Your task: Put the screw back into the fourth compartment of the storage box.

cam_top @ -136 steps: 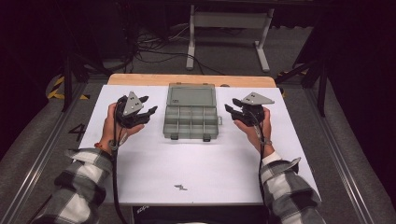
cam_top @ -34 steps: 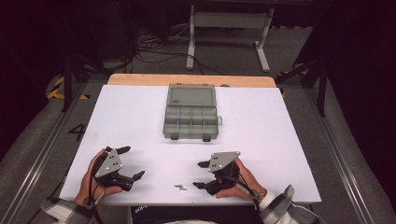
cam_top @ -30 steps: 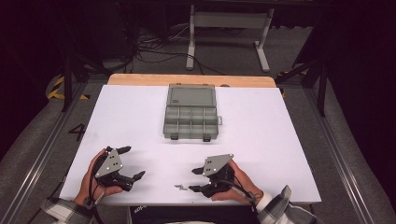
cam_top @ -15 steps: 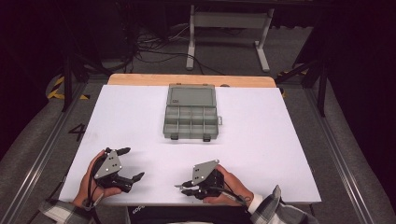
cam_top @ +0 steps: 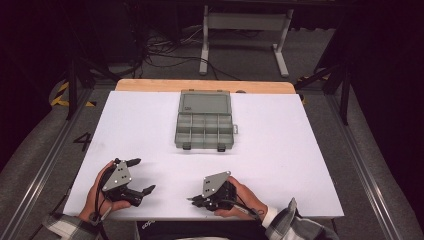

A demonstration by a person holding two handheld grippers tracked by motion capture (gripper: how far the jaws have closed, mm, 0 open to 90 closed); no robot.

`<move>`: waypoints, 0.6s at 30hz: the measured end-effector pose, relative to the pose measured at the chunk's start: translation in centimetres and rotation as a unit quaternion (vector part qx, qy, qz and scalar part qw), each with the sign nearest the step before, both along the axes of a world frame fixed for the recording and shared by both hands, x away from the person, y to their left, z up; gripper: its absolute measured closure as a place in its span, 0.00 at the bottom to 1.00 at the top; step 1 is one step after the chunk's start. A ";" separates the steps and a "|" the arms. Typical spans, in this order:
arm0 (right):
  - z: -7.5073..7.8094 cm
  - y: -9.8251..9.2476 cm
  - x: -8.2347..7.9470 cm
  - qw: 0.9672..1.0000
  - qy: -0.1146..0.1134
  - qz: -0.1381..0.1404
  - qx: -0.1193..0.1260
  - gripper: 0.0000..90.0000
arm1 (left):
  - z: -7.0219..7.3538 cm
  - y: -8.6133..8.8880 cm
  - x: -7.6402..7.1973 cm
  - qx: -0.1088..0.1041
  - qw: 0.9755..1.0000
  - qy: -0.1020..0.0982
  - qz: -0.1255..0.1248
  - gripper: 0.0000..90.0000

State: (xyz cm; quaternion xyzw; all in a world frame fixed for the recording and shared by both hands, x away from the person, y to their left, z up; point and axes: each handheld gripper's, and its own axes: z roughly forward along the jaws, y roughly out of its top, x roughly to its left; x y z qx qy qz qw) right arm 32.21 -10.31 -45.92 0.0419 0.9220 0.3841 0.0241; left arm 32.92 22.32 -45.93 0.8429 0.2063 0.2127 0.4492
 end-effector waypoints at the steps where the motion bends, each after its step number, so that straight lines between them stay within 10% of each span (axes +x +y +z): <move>1: 0.0 0.0 0.0 1.000 0.001 0.001 0.000 0.97 | 0.0 0.0 0.0 0.000 1.000 0.000 0.000 0.05; 18: 1.0 -0.7 -0.3 1.000 -0.014 0.004 0.014 0.98 | 0.1 0.0 0.0 -0.002 1.000 -0.001 0.001 0.05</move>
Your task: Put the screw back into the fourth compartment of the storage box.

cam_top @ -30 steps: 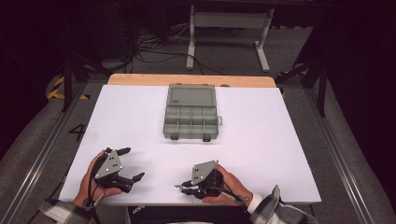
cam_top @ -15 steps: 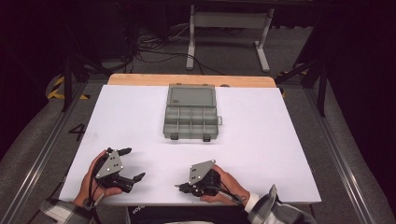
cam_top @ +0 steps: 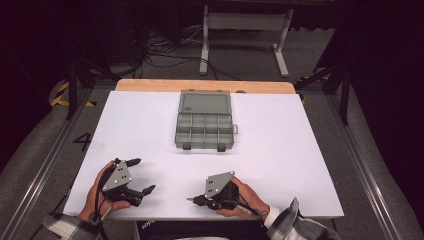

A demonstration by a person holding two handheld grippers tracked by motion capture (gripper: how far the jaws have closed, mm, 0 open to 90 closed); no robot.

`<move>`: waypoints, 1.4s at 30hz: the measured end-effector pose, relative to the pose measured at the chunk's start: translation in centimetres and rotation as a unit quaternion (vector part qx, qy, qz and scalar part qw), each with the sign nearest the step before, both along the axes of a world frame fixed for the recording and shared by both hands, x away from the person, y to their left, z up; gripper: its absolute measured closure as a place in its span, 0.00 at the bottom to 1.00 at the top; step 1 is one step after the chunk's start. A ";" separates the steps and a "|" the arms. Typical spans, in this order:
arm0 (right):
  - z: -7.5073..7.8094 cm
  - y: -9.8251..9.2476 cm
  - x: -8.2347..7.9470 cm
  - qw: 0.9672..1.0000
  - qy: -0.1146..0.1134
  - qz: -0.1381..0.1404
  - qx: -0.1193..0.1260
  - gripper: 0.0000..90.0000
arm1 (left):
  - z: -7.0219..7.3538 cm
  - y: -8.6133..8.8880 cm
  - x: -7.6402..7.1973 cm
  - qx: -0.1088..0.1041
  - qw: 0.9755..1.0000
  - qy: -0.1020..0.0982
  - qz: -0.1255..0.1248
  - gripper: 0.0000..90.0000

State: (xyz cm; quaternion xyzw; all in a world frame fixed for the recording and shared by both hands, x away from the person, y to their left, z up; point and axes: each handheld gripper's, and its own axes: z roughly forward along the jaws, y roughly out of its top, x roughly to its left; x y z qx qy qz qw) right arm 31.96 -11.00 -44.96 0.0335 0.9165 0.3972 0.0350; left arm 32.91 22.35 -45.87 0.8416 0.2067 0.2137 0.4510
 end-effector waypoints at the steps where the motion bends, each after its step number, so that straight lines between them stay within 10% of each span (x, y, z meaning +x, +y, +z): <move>1: 0.3 -0.2 0.0 1.000 -0.003 -0.004 0.006 0.98 | 0.0 0.0 0.0 0.000 1.000 0.000 0.000 0.05; 17: 3.2 -3.1 1.5 0.996 -0.040 -0.054 0.052 0.98 | 0.0 0.4 0.1 -0.004 1.000 0.001 0.008 0.05; 42: 6.6 -7.4 7.1 0.979 -0.089 -0.158 0.096 0.98 | 0.0 0.4 0.1 -0.005 1.000 0.003 0.006 0.05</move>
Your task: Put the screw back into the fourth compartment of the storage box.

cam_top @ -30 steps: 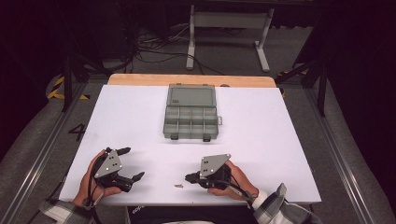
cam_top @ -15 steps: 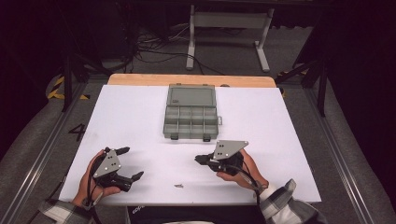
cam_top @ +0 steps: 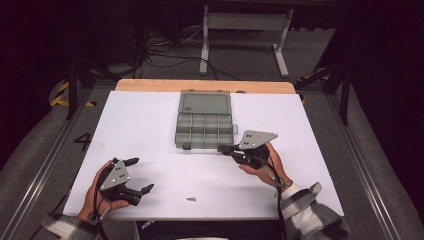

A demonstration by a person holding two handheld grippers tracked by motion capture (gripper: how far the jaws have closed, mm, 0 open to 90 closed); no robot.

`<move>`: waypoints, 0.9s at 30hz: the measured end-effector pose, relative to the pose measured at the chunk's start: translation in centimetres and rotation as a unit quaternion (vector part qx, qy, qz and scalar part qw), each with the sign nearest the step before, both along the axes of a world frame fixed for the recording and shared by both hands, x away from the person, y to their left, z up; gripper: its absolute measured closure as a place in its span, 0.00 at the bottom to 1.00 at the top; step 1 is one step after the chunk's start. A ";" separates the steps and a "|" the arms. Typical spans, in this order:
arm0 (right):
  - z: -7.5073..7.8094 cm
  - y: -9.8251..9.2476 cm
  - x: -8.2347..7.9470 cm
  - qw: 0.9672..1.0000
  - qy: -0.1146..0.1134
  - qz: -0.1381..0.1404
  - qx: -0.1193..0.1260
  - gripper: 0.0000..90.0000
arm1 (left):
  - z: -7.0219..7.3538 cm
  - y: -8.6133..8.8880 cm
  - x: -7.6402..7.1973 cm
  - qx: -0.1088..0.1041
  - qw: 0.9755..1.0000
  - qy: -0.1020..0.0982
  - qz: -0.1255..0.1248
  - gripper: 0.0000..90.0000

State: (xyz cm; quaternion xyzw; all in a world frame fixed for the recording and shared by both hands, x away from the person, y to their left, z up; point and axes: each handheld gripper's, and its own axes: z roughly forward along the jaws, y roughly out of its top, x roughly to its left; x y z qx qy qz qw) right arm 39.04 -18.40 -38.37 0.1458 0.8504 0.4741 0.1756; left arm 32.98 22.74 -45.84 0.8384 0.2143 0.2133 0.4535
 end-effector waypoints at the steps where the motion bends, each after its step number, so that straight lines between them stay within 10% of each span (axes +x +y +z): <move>1: 0.1 -0.1 0.2 1.000 0.000 -0.004 0.001 0.98 | 0.0 0.0 0.0 0.000 1.000 0.000 0.000 0.05; 27: 1.6 -0.7 7.9 0.995 0.007 -0.100 -0.002 0.98 | 0.2 0.1 -0.2 -0.011 1.000 -0.006 -0.005 0.04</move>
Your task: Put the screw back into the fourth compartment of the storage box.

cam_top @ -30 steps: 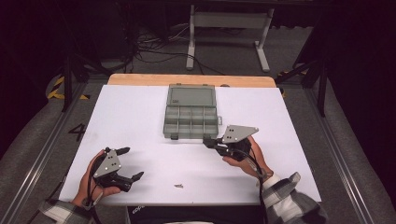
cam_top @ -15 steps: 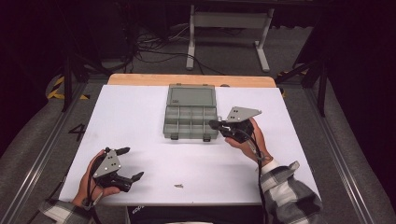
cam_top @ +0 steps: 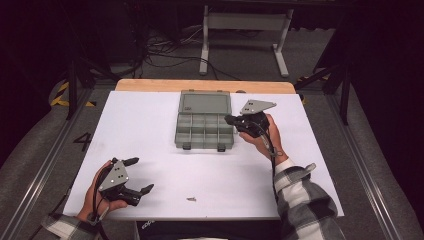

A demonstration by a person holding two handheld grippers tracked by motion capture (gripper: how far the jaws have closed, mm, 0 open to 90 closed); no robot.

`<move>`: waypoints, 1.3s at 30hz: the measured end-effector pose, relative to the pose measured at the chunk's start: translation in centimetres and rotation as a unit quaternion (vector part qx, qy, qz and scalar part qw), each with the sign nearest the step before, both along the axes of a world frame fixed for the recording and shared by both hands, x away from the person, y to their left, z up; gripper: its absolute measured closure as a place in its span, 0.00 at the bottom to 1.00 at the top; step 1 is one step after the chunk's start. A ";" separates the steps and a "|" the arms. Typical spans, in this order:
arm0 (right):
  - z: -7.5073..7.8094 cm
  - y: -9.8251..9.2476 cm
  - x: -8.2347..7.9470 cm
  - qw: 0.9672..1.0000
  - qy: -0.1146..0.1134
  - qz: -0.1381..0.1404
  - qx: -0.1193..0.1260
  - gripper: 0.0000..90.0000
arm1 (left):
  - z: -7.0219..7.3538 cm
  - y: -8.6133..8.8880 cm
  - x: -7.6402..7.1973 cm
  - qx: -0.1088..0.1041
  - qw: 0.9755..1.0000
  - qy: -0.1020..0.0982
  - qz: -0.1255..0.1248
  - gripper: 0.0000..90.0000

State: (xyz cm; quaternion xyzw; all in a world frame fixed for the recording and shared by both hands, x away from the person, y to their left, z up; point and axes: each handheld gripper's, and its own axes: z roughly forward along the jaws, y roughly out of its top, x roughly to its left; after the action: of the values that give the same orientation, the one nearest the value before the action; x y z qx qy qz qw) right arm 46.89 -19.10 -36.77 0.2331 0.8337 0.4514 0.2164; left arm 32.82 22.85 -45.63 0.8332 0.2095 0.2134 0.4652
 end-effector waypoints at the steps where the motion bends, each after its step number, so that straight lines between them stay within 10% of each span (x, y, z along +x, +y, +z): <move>1: 0.0 0.0 0.0 1.000 0.000 0.000 0.000 0.98 | 0.0 0.0 0.0 0.000 1.000 0.000 0.000 0.04; 39: -5.1 1.0 6.4 0.993 0.072 -0.085 -0.048 0.98 | 0.7 0.8 -0.6 -0.054 0.998 -0.031 -0.018 0.03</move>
State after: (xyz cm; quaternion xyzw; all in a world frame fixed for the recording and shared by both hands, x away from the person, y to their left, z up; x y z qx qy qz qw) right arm 53.27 -18.12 -41.84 0.3245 0.8450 0.3730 0.2040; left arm 32.23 23.67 -44.96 0.8035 0.1911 0.2187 0.5197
